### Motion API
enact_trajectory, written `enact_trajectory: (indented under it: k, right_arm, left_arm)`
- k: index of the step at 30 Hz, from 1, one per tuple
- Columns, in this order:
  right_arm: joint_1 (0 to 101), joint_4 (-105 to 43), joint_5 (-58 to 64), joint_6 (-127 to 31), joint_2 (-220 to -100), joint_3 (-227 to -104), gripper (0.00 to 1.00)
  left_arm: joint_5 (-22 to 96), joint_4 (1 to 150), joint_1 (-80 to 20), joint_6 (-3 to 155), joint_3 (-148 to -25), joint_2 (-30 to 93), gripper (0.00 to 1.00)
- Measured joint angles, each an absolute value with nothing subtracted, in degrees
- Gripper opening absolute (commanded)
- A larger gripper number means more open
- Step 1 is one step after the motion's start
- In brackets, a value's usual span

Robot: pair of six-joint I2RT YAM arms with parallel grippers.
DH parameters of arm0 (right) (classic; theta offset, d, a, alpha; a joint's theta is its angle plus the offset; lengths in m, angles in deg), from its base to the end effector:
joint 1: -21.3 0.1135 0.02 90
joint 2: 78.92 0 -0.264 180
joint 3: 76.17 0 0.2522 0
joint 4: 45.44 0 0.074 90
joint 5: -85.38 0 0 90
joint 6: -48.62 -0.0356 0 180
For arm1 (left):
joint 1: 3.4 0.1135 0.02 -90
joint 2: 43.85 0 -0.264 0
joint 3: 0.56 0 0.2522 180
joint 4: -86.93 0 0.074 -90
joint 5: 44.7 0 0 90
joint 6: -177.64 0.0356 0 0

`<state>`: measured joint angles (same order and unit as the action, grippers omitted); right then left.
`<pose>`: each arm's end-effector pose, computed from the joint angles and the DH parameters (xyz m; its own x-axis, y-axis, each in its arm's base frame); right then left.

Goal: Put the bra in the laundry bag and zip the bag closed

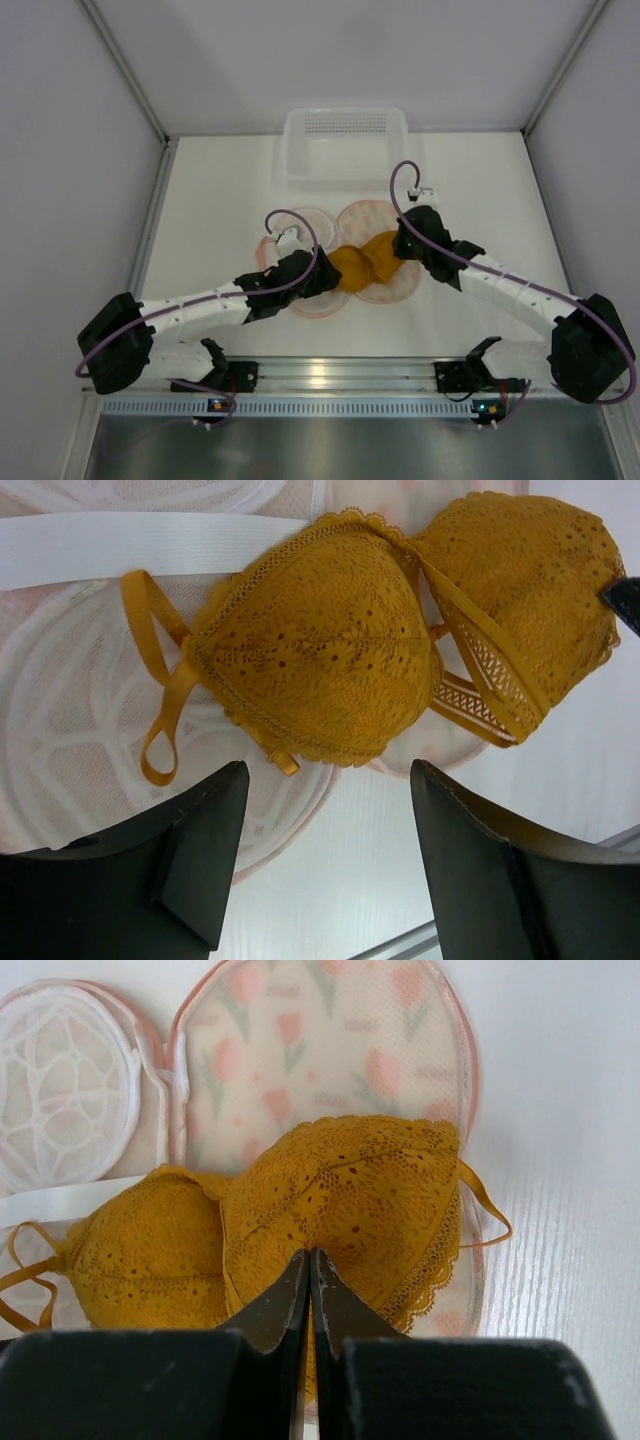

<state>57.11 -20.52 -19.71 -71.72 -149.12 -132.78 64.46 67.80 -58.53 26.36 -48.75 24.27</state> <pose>0.2167 0.1449 0.2352 -0.6377 0.1413 -0.7572 -0.0899 0.9627 0.2554 0.1481 -0.1921 0.2047 -0.7250 -0.4085 -0.5545 -0.0135 0.8134 -0.5816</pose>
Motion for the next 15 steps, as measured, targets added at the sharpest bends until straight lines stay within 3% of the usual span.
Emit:
enact_trajectory:
  k: [6, 15]
  right_arm:
    - [57.1, -20.6, -19.1, -71.5, -149.1, -131.5, 0.00]
    - [57.0, -20.9, -18.2, -71.4, -148.6, -130.4, 0.00]
  left_arm:
    - [64.9, 73.3, -58.5, 22.7, -50.5, 33.5, 0.70]
    - [70.4, 75.1, -58.5, 17.2, -50.8, 36.8, 0.69]
